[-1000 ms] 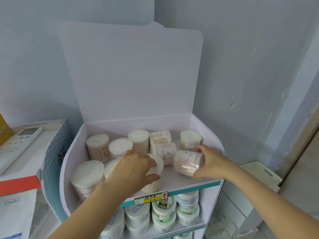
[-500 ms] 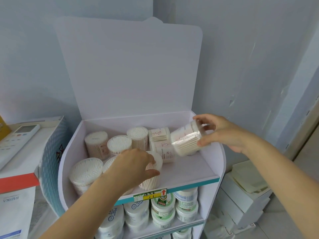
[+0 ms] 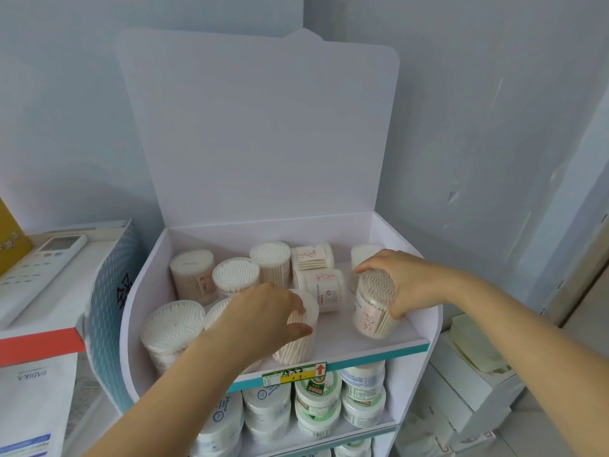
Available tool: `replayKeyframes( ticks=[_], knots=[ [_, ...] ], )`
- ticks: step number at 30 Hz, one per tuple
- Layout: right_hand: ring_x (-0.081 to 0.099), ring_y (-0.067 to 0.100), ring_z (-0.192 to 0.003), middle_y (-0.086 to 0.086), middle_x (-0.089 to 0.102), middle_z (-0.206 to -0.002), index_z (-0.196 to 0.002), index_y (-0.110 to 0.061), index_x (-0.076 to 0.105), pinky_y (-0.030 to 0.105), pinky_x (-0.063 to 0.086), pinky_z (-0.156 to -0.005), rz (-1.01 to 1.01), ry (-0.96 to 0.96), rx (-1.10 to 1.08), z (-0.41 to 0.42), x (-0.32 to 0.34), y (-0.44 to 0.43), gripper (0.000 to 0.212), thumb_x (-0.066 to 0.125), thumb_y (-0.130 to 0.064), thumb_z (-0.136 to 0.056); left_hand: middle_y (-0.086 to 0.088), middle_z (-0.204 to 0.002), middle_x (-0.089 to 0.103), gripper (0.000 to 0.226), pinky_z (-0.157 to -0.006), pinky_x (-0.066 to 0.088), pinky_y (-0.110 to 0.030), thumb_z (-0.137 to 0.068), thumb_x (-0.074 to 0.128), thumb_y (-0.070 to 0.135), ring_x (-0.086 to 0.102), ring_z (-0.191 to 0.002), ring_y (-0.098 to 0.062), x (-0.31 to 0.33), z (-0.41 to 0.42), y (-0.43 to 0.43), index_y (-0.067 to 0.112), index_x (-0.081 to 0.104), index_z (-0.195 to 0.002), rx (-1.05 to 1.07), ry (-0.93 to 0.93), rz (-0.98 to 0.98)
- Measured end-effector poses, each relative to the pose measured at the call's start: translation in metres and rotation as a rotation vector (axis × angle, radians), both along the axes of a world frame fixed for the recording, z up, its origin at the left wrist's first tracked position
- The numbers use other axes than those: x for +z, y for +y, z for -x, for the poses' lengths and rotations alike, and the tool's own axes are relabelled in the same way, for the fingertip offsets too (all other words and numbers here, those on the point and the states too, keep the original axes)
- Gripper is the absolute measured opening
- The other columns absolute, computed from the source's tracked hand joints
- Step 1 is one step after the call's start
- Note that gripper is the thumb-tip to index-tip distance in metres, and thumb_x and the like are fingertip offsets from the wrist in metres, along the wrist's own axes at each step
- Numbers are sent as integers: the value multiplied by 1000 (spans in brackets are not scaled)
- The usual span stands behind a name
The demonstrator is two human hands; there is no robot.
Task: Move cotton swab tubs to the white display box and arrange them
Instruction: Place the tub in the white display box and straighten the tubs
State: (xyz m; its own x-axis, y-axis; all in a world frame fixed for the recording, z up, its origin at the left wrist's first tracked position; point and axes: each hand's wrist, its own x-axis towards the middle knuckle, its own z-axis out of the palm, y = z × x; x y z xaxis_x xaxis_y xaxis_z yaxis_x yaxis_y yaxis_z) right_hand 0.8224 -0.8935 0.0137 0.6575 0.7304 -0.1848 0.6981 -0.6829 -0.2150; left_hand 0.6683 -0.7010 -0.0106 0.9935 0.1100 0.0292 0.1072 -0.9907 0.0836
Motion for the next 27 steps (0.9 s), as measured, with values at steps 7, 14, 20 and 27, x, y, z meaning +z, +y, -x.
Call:
replayKeyframes(
  ticks=[7,14,20,27],
  knots=[
    [36,17,-127,-5,35,-140,-140,-32,35,33,42,-102,116,-46,33,-5,-7,-2,88,75,-9,-66,8,-122,63,44,-91,49,-34,-83,56,58,59,-107,-13,2,-1,0,34,60,-120,7,-4,8],
    [33,18,-135,-5,27,-151,-148,-36,19,32,39,-106,155,-8,47,-4,-4,5,104,82,-19,-67,10,-122,63,44,-93,48,-33,-82,57,57,58,-108,-12,2,-3,0,33,62,-118,5,5,35],
    [33,17,-135,-3,30,-150,-148,-31,24,31,34,-107,-85,-40,56,5,8,33,84,72,-24,-79,12,-121,63,44,-92,47,-31,-82,57,58,57,-108,-12,2,-3,0,33,63,-117,8,-5,33],
    [35,23,-134,3,34,-147,-149,-26,23,33,36,-106,34,-121,138,-2,-23,82,103,83,-16,-67,9,-118,64,43,-90,46,-30,-82,56,57,57,-108,-14,1,-2,-2,34,63,-117,39,-23,30]
  ],
)
